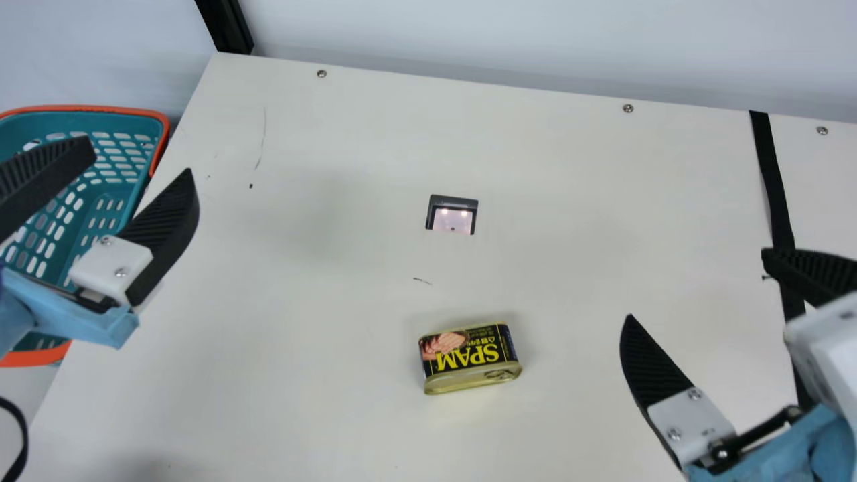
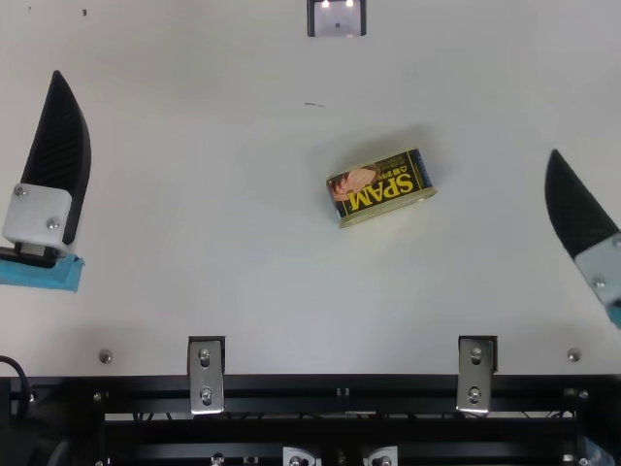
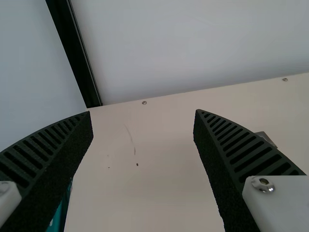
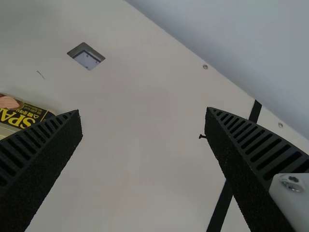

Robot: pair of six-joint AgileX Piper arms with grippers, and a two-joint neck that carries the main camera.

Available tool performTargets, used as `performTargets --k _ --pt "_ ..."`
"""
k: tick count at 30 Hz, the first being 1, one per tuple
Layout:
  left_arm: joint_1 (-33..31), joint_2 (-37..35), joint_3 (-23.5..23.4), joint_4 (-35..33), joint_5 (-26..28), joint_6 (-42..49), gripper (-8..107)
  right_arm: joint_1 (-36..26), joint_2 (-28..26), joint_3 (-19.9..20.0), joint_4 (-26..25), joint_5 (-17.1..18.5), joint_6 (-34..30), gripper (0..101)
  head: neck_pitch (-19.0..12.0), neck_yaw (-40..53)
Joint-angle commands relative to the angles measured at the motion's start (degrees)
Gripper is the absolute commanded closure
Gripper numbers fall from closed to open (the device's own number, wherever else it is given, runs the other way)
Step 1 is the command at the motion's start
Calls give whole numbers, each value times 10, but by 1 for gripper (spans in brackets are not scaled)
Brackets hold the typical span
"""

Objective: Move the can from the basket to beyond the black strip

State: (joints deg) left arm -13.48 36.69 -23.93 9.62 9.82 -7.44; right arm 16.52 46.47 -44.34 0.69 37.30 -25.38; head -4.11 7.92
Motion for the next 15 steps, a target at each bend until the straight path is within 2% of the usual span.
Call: performTargets --k 1,7,15 --pt "0 0 0 0 0 0 9 2 49 -45 16 19 -44 0 0 -6" --pt "0 0 0 0 0 0 9 9 120 -109 74 83 -191 0 0 -6" --pt "0 0 0 0 0 0 9 14 185 -151 115 170 -374 0 0 -6"
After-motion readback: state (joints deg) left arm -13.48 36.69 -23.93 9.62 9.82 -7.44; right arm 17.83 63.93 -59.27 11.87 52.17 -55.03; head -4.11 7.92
